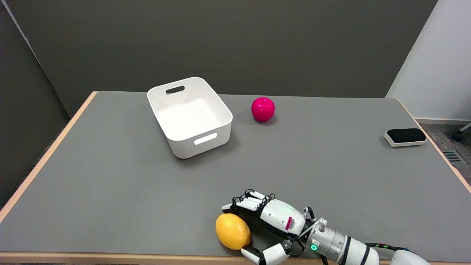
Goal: Pick up the lemon.
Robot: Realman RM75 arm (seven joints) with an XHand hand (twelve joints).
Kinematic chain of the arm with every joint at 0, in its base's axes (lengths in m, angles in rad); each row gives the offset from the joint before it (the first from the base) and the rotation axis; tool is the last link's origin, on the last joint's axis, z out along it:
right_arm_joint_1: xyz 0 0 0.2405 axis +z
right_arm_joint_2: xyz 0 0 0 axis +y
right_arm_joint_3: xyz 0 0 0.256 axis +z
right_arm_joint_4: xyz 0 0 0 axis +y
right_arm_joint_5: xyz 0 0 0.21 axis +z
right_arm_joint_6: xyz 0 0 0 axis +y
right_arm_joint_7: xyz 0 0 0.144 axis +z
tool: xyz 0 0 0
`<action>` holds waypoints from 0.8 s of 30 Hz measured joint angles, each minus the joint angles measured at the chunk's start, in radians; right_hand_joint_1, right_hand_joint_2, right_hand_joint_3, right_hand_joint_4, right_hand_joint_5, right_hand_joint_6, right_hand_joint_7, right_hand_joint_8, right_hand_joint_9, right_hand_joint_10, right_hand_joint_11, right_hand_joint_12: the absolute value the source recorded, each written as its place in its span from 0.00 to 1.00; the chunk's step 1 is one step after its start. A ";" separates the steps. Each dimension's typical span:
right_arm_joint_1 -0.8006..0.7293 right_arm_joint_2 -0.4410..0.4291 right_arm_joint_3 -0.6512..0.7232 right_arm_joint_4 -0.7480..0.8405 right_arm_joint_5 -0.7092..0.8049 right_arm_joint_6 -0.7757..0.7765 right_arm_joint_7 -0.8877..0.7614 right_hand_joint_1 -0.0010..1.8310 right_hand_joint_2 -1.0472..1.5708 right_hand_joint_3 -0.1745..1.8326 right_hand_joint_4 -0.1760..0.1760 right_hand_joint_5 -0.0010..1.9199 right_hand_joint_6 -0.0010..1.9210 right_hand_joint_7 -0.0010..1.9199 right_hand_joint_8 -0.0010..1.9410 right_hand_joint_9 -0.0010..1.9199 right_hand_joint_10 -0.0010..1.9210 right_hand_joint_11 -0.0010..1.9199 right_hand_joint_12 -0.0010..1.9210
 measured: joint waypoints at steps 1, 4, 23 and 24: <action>0.000 -0.001 0.000 -0.001 0.000 -0.001 0.000 0.44 0.69 0.55 0.04 0.15 0.33 0.08 0.73 0.20 0.55 0.04 0.63; 0.000 -0.006 0.001 -0.003 0.000 -0.005 -0.001 0.48 0.70 0.52 0.04 0.15 0.39 0.06 0.77 0.20 0.61 0.05 0.66; 0.010 -0.031 0.004 -0.029 0.000 -0.030 -0.002 0.48 0.71 0.51 0.03 0.15 0.46 0.02 0.83 0.16 0.70 0.07 0.68; 0.010 -0.031 0.004 -0.029 0.000 -0.031 -0.002 0.48 0.71 0.50 0.03 0.15 0.46 0.02 0.83 0.16 0.71 0.07 0.68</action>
